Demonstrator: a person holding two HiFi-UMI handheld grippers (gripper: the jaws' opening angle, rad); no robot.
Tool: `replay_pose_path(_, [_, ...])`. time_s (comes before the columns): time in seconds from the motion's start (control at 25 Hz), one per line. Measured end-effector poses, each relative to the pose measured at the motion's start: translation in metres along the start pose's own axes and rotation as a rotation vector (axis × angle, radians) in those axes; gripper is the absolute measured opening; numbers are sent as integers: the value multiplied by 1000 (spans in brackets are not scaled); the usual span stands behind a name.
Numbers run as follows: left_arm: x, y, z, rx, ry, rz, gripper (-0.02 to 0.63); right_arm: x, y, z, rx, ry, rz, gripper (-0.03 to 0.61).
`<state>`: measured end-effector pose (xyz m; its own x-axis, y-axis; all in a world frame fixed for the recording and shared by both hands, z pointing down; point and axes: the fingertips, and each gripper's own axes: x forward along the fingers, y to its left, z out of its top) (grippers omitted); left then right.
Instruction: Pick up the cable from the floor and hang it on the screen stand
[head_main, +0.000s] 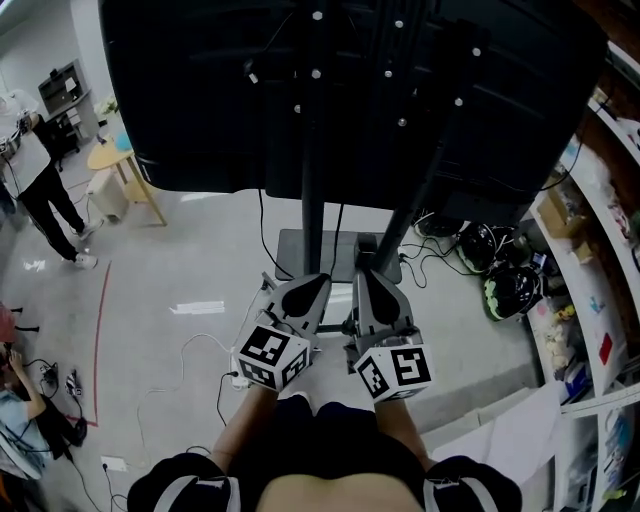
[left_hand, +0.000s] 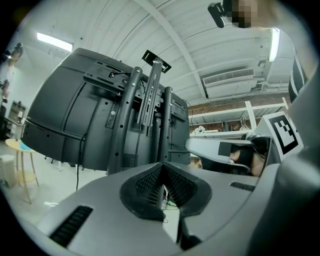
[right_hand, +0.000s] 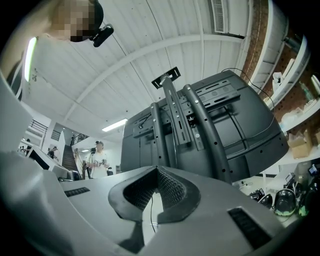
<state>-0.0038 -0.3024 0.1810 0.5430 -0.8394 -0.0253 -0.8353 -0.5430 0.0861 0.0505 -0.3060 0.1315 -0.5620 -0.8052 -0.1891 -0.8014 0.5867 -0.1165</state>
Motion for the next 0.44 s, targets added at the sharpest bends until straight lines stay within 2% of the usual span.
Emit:
replay_pose_path(0.12, [1,5,0,-16,-5,6,6,6,0,-1,3,4,5,23])
replay_pose_path(0.44, [-6,14,0,13,-3,20,6,12,9,-3,-13,6,14,23])
